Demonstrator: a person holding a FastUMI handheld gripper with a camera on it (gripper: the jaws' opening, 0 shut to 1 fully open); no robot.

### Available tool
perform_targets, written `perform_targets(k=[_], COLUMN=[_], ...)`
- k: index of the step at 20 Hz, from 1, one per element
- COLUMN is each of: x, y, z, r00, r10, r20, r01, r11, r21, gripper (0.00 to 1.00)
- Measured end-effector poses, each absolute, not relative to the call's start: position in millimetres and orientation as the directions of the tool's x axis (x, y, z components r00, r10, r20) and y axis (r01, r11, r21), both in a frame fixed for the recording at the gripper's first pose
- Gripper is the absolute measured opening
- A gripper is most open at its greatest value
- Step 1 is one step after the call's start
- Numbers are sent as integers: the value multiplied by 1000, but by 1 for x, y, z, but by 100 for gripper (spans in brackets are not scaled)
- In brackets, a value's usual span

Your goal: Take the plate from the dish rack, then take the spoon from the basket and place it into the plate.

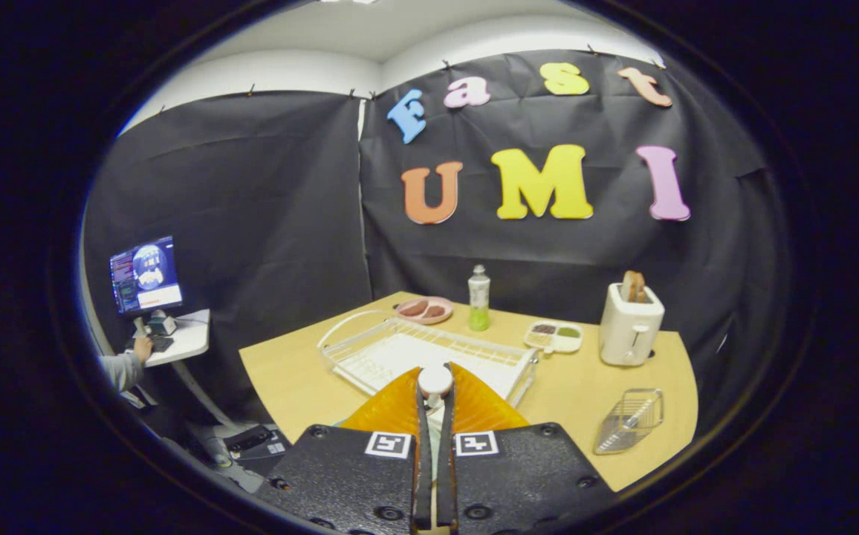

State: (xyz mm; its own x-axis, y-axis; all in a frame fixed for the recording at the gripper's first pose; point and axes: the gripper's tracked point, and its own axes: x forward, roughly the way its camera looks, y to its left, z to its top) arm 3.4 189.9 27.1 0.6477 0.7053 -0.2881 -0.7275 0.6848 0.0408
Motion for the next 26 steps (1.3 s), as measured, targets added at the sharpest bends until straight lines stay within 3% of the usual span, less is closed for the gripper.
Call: perform_targets(k=[7, 18, 26], x=[-14, -17, -15], y=[246, 289, 295], z=[-39, -64, -54], r00=[468, 361, 366], r10=[738, 753, 775], r20=[-487, -550, -515], r01=[-802, -834, -830], r11=[586, 525, 522], r21=[116, 170, 196], gripper=[8, 11, 22])
